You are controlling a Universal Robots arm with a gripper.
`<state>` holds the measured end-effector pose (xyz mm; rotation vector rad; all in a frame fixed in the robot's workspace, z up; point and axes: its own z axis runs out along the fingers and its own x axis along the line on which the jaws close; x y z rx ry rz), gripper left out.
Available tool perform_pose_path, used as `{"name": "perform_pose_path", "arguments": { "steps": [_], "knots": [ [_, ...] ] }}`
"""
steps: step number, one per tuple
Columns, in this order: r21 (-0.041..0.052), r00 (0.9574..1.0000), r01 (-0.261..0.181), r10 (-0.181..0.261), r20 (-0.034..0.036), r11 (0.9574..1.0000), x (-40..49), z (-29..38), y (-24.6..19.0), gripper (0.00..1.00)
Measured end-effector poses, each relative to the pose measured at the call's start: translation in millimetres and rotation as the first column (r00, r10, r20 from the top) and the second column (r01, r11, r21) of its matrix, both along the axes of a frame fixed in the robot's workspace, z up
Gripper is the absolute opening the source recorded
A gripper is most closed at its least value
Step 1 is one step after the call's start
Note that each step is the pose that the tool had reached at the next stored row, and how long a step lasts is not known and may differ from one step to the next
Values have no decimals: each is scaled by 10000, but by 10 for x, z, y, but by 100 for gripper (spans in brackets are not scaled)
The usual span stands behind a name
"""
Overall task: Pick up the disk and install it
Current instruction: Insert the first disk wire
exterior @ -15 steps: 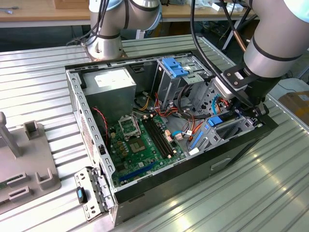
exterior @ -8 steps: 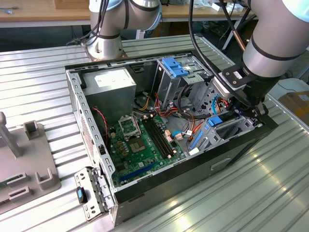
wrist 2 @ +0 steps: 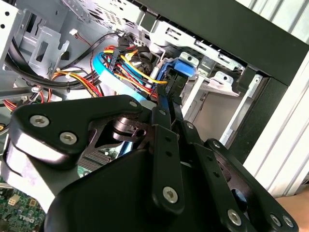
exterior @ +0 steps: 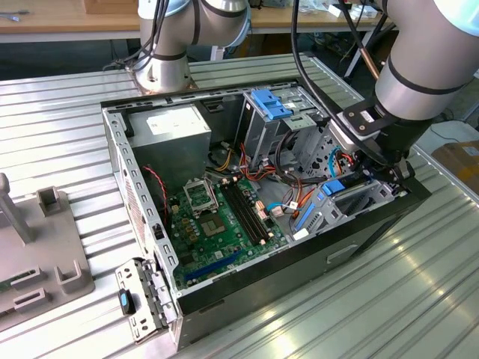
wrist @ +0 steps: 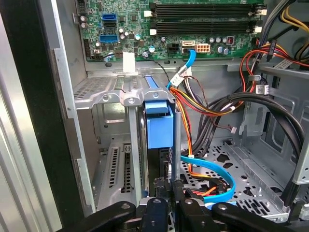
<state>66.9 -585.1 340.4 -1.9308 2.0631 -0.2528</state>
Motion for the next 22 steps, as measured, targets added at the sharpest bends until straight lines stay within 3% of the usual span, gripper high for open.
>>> {"name": "perform_pose_path", "arguments": {
  "steps": [22],
  "knots": [
    [-1, 10000, 3, -3, -1, 10000, 0, -24, 21, 16]
  ]
}}
